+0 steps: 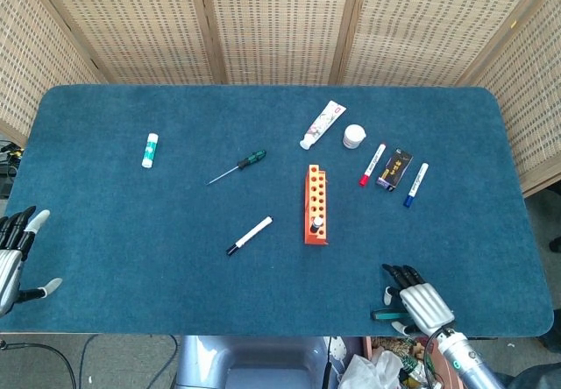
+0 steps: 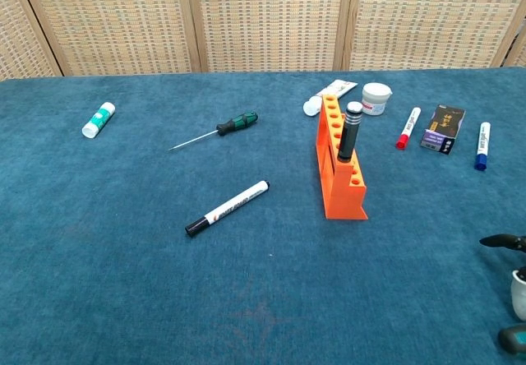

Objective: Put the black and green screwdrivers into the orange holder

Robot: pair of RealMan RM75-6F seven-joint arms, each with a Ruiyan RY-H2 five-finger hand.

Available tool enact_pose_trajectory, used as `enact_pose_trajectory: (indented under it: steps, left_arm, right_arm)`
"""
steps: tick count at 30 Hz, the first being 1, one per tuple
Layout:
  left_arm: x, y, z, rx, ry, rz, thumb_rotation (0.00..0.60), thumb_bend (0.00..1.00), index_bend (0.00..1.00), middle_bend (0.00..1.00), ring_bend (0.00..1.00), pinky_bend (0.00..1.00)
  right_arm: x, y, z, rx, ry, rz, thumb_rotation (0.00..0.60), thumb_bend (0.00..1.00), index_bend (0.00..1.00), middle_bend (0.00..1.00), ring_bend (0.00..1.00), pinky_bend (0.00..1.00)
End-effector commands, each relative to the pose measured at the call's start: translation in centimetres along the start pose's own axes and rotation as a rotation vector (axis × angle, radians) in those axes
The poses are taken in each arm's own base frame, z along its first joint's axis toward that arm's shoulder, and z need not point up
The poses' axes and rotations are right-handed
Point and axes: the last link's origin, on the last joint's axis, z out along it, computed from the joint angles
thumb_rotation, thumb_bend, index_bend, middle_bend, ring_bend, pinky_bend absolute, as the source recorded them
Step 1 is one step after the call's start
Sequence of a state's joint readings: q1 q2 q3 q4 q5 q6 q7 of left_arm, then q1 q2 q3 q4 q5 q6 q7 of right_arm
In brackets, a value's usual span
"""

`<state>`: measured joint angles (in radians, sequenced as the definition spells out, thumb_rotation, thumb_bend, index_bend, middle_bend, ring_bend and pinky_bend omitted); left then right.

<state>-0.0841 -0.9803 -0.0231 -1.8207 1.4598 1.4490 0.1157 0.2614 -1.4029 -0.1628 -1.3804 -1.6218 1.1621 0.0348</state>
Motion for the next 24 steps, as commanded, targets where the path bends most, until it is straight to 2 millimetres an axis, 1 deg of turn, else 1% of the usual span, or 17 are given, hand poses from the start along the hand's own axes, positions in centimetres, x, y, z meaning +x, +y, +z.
enact_pose_trajectory:
  steps: [1, 5, 11, 16, 21, 24]
  left_arm:
    - [0.0, 0.0, 0.0, 0.0, 0.0, 0.0, 0.6, 0.0, 0.0, 0.0, 0.0, 0.0]
    - [0.0, 0.0, 0.0, 0.0, -0.001, 0.0, 0.6, 0.0, 0.0, 0.0, 0.0, 0.0]
    - [-0.1, 0.0, 0.0, -0.001, -0.003, 0.002, 0.6, 0.0, 0.0, 0.0, 0.0, 0.0]
    - [-0.1, 0.0, 0.0, 0.001, -0.002, 0.0, 0.6, 0.0, 0.0, 0.0, 0.0, 0.0]
    - [0.0, 0.0, 0.0, 0.001, -0.003, -0.003, 0.6, 0.0, 0.0, 0.0, 0.0, 0.0]
    - [0.1, 0.0, 0.1, 0.001, -0.003, -0.005, 0.6, 0.0, 0.0, 0.0, 0.0, 0.0]
  right_arm:
    - [-0.1, 0.0, 0.0, 0.001, -0.001, 0.0, 0.6, 0.23, 0.47, 0.0, 0.0, 0.0]
    - [-0.1, -0.1, 0.0, 0.007, 0.004, 0.005, 0.6, 0.29, 0.5, 0.0, 0.0, 0.0]
    - [-0.2, -0.2, 0.1, 0.022, 0.008, 0.012, 0.6, 0.42, 0.57, 0.0, 0.0, 0.0]
    - [0.0, -0.4, 0.1, 0.033, 0.024, 0.033, 0.6, 0.44, 0.59, 0.0, 0.0, 0.0]
    - [1.4, -1.0, 0.1, 0.057, 0.072, 0.102, 0.6, 0.44, 0.6, 0.01, 0.0, 0.0]
    - [3.1, -1.6, 0.2, 0.07, 0.108, 0.197, 0.6, 0.44, 0.6, 0.02, 0.0, 0.0]
